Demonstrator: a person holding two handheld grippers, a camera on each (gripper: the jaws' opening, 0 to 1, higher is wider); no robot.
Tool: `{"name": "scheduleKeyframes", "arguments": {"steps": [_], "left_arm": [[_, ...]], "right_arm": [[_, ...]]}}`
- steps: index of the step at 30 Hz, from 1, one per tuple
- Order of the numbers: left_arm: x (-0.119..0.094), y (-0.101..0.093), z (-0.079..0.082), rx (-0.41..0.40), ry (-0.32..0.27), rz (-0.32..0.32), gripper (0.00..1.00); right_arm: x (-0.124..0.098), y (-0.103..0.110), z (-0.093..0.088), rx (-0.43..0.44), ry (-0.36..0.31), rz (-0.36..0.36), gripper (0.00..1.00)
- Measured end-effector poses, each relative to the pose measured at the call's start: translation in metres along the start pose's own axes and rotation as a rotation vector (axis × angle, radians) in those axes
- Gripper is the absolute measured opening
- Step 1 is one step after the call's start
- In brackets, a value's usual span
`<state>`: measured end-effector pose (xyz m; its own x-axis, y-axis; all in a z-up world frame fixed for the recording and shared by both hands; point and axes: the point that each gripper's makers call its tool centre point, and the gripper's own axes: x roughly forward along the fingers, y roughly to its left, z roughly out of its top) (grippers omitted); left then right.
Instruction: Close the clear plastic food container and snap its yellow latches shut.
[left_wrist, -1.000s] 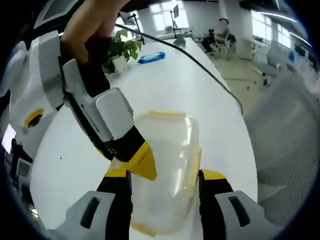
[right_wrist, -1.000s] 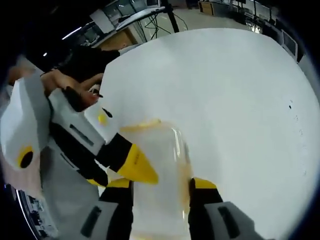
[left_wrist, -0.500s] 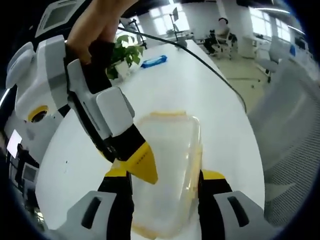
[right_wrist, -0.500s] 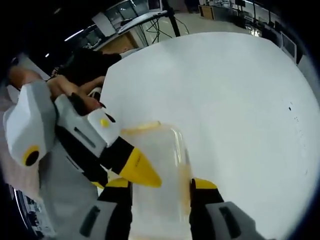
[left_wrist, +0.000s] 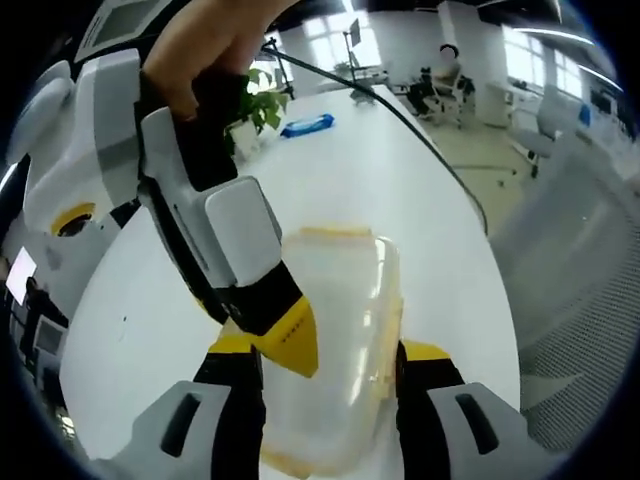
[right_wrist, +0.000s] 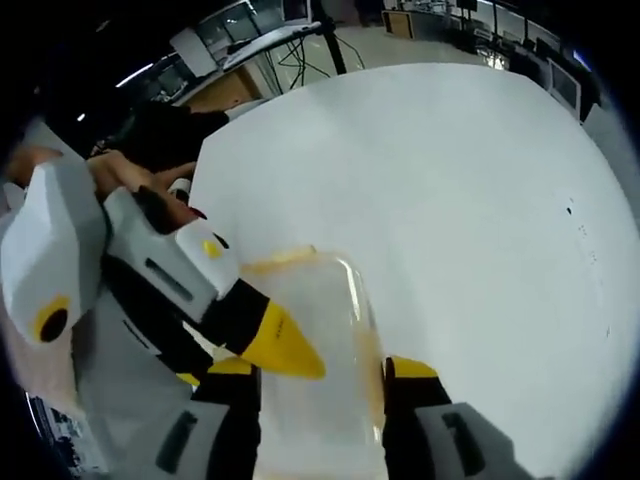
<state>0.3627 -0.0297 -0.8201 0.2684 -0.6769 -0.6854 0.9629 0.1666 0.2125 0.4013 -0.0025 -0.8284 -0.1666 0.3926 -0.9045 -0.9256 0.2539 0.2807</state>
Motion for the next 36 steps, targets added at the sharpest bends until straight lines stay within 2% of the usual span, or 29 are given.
{"name": "scheduleKeyframes", "arguments": {"steps": [7, 25, 27, 30, 33, 36], "left_arm": [[-0.001, -0.001, 0.0, 0.003, 0.003, 0.0, 0.49], [-0.002, -0.001, 0.001, 0.006, -0.001, 0.012, 0.5], [-0.002, -0.002, 0.001, 0.007, -0.003, 0.012, 0.5], [-0.002, -0.002, 0.001, 0.013, -0.013, 0.019, 0.5], [-0.001, -0.003, 0.002, 0.039, -0.002, 0.04, 0.51], [-0.003, -0.003, 0.002, 0.026, -0.004, 0.041, 0.5]], "right_arm": [[-0.002, 0.0, 0.0, 0.011, -0.025, -0.051, 0.47], [-0.004, 0.003, 0.003, 0.057, -0.033, -0.163, 0.49], [-0.005, 0.003, 0.003, 0.058, -0.046, -0.171, 0.49], [-0.005, 0.001, 0.006, 0.12, -0.133, -0.188, 0.5], [-0.008, 0.003, 0.004, 0.122, -0.15, -0.226, 0.5], [-0.011, 0.003, 0.003, 0.16, -0.181, -0.277, 0.51]]}}
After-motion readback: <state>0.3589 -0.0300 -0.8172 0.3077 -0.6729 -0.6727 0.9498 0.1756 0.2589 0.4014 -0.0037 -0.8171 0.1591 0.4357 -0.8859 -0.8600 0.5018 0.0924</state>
